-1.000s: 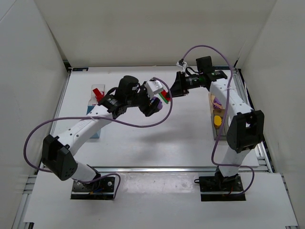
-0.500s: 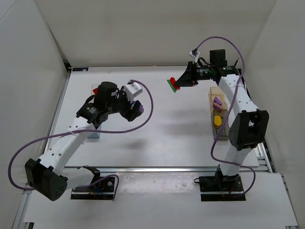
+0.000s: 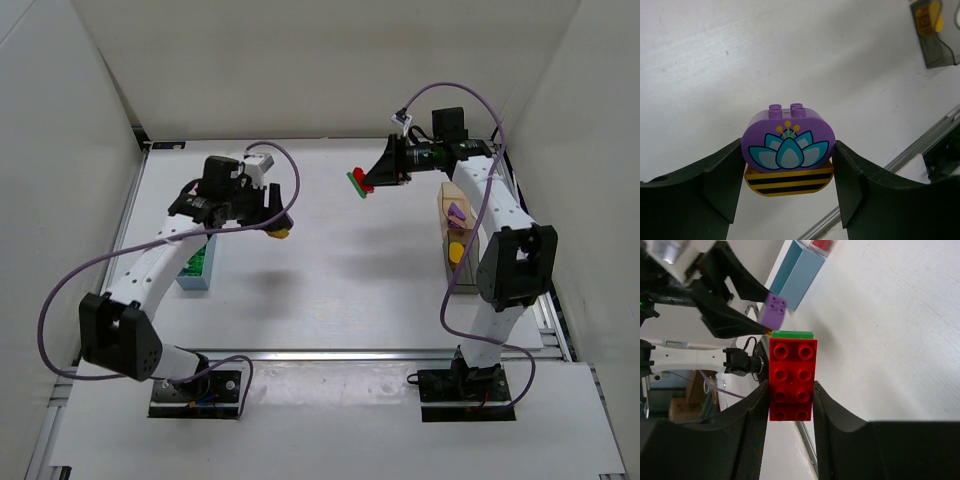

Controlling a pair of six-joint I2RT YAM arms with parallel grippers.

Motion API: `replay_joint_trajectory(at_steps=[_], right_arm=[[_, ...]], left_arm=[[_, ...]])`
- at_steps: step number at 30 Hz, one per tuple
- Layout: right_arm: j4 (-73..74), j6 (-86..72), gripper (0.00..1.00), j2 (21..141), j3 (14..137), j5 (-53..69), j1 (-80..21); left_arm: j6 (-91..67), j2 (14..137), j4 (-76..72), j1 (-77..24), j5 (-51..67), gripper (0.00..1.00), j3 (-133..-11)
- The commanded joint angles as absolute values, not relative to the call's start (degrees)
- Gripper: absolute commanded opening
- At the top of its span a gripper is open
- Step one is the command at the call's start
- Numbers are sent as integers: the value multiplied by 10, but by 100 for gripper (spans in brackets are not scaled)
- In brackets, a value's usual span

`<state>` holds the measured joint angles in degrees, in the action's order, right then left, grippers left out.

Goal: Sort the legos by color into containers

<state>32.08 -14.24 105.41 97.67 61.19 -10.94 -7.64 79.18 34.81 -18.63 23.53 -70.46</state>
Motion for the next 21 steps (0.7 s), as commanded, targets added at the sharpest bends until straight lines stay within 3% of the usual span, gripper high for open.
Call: replay_joint_trajectory(at_steps=[1,7,16,19,20,21], right_arm=[[341,-111,0,1013,970,593,-110],[366,-72,0,965,946,555,-109],[389,-40,0,890,885,525,-99],[400,-29,0,878,878,520,-98],[402,-27,0,876,878,519,-97],[403,-28,0,875,877,517,-96]], left_arm=[[-167,817,354,-211,191,20,-706],[-230,944,353,-265,51,10,-769],[-239,1066,334,-278,-16,12,-843],[-222,1092,323,-279,-11,31,-853],[-218,1096,322,-279,-6,49,-856],[-214,1100,321,-279,-4,59,-859]])
